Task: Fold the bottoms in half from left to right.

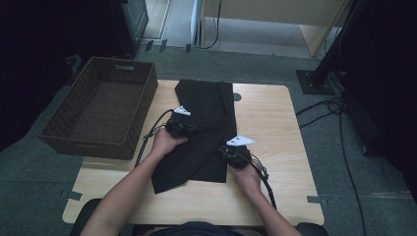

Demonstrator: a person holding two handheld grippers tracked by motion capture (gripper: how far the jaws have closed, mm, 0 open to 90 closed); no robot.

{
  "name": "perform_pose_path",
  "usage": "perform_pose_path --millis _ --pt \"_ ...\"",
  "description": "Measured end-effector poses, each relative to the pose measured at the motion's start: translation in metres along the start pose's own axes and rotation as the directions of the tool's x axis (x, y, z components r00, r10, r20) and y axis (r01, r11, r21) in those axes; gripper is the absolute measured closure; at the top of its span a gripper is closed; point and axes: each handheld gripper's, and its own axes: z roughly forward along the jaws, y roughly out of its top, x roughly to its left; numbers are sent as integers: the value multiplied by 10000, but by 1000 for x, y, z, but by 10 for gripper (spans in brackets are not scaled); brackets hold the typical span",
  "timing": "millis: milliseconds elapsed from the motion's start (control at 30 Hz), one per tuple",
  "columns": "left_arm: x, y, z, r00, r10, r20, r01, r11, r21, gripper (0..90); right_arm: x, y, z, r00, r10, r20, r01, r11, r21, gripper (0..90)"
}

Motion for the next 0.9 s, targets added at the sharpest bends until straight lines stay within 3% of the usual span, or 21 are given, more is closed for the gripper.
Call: perform_pose_path --millis 200,333,433,600,900 --pt "1 0 0 9996 -235 153 236 9997 -68 703 5 -7 -4 10000 20 -17 -21 9998 -200 805" --pt "1 1 0 9996 -250 140 252 9996 -104 686 13 -12 -9 9995 -304 4 304 9994 -156 806" --pt "2 2 -1 9995 -321 26 321 9994 -92 642 21 -16 -16 9990 -346 -281 350 9993 108 807" --pt "6 1 -1 9993 -375 -41 374 9992 -125 648 29 -22 -25 9971 -585 -493 599 9978 274 809" --pt "6 2 0 9992 -336 -216 332 9992 -209 658 43 -40 -46 9916 -265 -1265 337 9979 548 804"
